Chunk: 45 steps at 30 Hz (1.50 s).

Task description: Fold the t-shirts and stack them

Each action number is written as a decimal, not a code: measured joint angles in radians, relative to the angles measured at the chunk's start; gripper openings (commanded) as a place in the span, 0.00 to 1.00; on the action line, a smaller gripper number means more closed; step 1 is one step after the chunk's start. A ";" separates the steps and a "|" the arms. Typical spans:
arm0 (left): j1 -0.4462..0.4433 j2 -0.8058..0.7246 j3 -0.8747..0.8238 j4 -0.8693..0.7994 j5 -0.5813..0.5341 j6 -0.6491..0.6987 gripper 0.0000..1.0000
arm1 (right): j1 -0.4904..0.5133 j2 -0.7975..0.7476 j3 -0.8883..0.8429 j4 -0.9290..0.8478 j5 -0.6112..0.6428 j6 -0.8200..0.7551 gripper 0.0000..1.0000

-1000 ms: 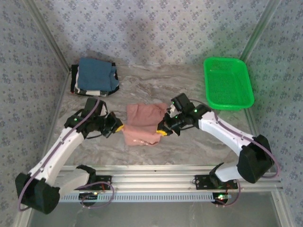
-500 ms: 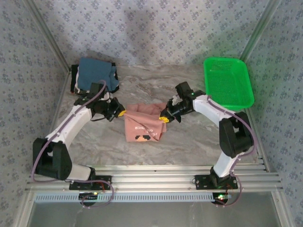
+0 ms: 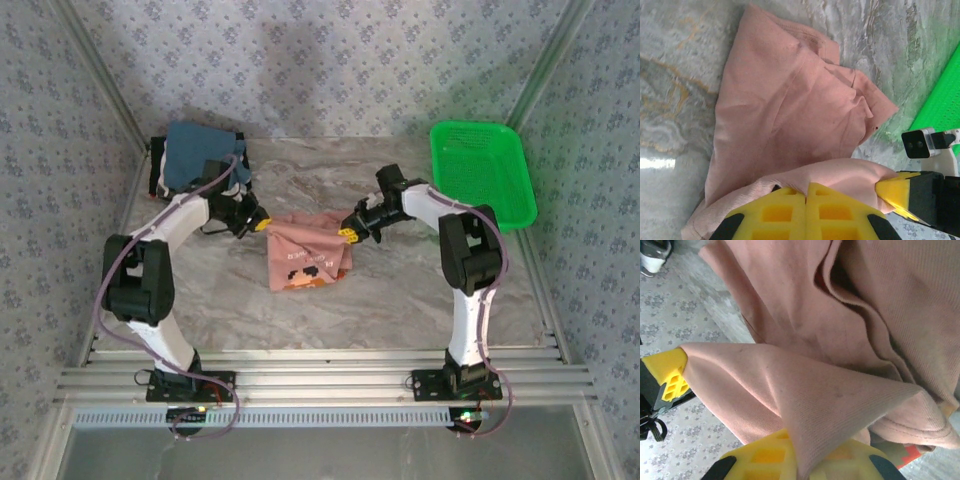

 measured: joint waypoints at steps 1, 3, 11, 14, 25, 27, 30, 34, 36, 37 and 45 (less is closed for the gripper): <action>0.002 0.016 0.016 0.000 0.005 0.003 0.01 | -0.006 0.011 0.012 -0.001 -0.005 -0.004 0.14; 0.003 0.045 0.043 0.000 0.010 0.011 0.01 | -0.019 0.034 0.036 -0.004 -0.010 -0.010 0.17; 0.029 0.149 0.105 0.054 0.017 0.008 0.50 | -0.074 0.111 0.106 0.007 -0.014 -0.024 0.36; 0.035 0.171 0.124 0.081 0.019 -0.019 0.76 | -0.089 0.115 0.114 0.023 -0.009 -0.019 0.39; 0.049 0.029 0.173 0.044 -0.026 0.048 0.79 | -0.013 -0.100 0.173 -0.105 0.171 -0.209 0.45; 0.039 -0.040 0.112 0.037 -0.039 0.064 0.79 | 0.029 -0.119 0.176 -0.124 0.206 -0.249 0.45; 0.013 -0.108 0.029 0.038 -0.049 0.088 0.80 | 0.077 -0.103 0.176 -0.139 0.249 -0.285 0.45; -0.040 -0.119 -0.053 0.047 -0.061 0.111 0.79 | 0.086 -0.032 0.176 -0.142 0.308 -0.315 0.44; -0.072 -0.119 -0.081 0.047 -0.070 0.116 0.79 | 0.083 0.005 0.176 -0.141 0.330 -0.322 0.44; -0.093 -0.119 -0.093 0.050 -0.077 0.118 0.80 | 0.082 0.021 0.176 -0.139 0.339 -0.322 0.44; -0.230 -0.198 -0.215 0.077 -0.127 0.090 0.77 | 0.081 0.084 0.196 -0.090 0.362 -0.321 0.44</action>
